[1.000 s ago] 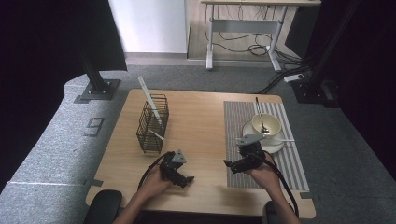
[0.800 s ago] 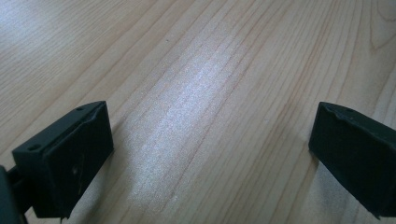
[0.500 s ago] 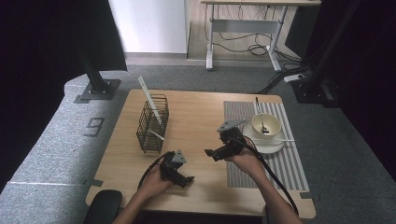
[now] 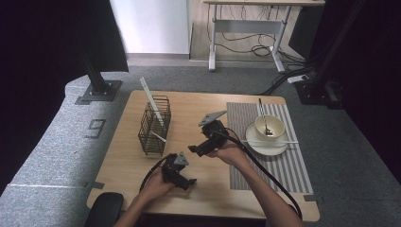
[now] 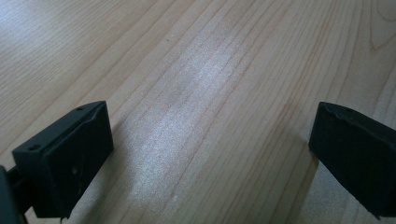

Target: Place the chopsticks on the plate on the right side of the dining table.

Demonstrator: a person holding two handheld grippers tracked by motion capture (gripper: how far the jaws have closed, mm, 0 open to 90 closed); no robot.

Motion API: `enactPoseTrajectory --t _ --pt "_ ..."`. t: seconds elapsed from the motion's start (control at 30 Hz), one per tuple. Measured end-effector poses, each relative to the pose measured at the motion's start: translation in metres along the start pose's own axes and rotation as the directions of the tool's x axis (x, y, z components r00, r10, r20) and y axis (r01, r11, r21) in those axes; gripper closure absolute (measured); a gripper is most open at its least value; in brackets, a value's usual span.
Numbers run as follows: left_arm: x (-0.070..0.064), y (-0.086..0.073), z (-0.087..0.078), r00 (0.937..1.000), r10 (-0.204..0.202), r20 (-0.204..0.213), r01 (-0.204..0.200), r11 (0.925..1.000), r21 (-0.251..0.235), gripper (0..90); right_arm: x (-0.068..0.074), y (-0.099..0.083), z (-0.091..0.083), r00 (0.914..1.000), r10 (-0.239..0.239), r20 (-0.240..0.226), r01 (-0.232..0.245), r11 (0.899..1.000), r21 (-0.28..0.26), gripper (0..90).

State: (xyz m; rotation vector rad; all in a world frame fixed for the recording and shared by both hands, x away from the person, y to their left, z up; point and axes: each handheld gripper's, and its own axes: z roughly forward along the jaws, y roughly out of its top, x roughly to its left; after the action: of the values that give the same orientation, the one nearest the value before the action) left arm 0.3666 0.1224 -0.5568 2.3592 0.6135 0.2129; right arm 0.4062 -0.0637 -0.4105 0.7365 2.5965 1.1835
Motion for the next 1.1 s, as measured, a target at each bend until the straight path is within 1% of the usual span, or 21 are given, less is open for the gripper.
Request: enactPoseTrajectory --t 0.03,0.1,0.17,0.27,0.3,0.37,0.43,0.5,0.53,0.6,0.67,0.73,0.87,0.93,1.0,1.03,1.1 --pt "0.0 0.0 0.0 1.0 0.0 0.0 0.0 1.0 0.0 0.0 0.002 0.004 0.003 0.9999 -0.012 0.001 0.012 1.0 0.001 0.8" --pt "0.0 0.0 0.0 1.0 0.0 0.0 0.0 1.0 0.001 0.0 0.006 0.01 0.009 0.9997 -0.022 -0.002 0.022 1.0 0.007 1.5" --pt "0.0 0.0 0.0 1.0 0.0 0.001 0.0 1.0 0.0 0.0 0.012 0.018 0.016 0.9988 -0.048 -0.004 0.048 0.999 0.008 2.6" --pt "0.0 0.0 0.0 1.0 0.0 0.0 0.0 1.0 0.001 0.0 0.018 0.025 0.026 0.9979 -0.064 -0.014 0.064 0.998 0.01 3.9" --pt "0.0 0.0 0.0 1.0 0.0 0.0 0.0 1.0 0.001 0.0 0.02 0.028 0.03 0.9976 -0.067 -0.017 0.067 0.998 0.017 4.0" --pt "0.0 0.0 0.0 1.0 0.003 0.002 -0.003 1.0 0.003 0.0 0.022 0.032 0.036 0.9969 -0.073 -0.03 0.074 0.997 0.008 6.2" --pt "0.0 0.0 0.0 1.0 0.005 0.002 -0.005 1.0 0.003 0.0 0.025 0.036 0.042 0.9966 -0.075 -0.035 0.076 0.997 0.014 6.6" --pt "0.0 0.0 0.0 1.0 0.007 0.002 -0.007 1.0 0.006 0.0 0.027 0.041 0.048 0.9953 -0.087 -0.043 0.087 0.996 0.001 10.2" --pt "0.0 0.0 0.0 1.0 0.001 0.002 -0.001 1.0 0.001 0.0 0.028 0.042 0.05 0.9953 -0.086 -0.045 0.087 0.996 0.004 10.6" --pt "0.0 0.0 0.0 1.0 0.001 0.001 -0.001 1.0 0.002 0.0 0.03 0.046 0.055 0.9951 -0.09 -0.042 0.09 0.996 0.014 12.5" --pt "0.0 0.0 0.0 1.0 -0.002 0.0 0.002 1.0 0.003 0.0 0.032 0.049 0.059 0.9946 -0.091 -0.049 0.091 0.996 -0.008 13.1" --pt "0.0 0.0 0.0 1.0 0.002 0.0 -0.002 1.0 0.005 0.0 0.034 0.052 0.063 0.9948 -0.091 -0.047 0.091 0.996 -0.003 14.4" --pt "0.0 0.0 0.0 1.0 -0.001 0.0 0.001 1.0 0.004 0.0 0.038 0.055 0.071 0.9942 -0.097 -0.047 0.097 0.995 -0.007 23.2" --pt "0.0 0.0 0.0 1.0 -0.001 0.0 0.001 1.0 0.001 0.0 0.037 0.055 0.073 0.9953 -0.089 -0.038 0.088 0.996 -0.008 26.8" --pt "-0.001 0.0 0.0 1.0 -0.003 0.0 0.003 1.0 0.001 0.0 0.036 0.054 0.073 0.9961 -0.087 -0.009 0.087 0.996 -0.009 31.2" --pt "-0.001 0.0 0.0 1.0 -0.005 0.001 0.005 1.0 0.001 0.0 0.034 0.054 0.072 0.9967 -0.081 0.008 0.081 0.997 -0.019 32.8" --pt "0.0 0.0 0.0 1.0 0.001 -0.001 -0.001 1.0 0.001 0.0 0.031 0.055 0.07 0.9976 -0.065 0.023 0.066 0.997 -0.034 36.0"
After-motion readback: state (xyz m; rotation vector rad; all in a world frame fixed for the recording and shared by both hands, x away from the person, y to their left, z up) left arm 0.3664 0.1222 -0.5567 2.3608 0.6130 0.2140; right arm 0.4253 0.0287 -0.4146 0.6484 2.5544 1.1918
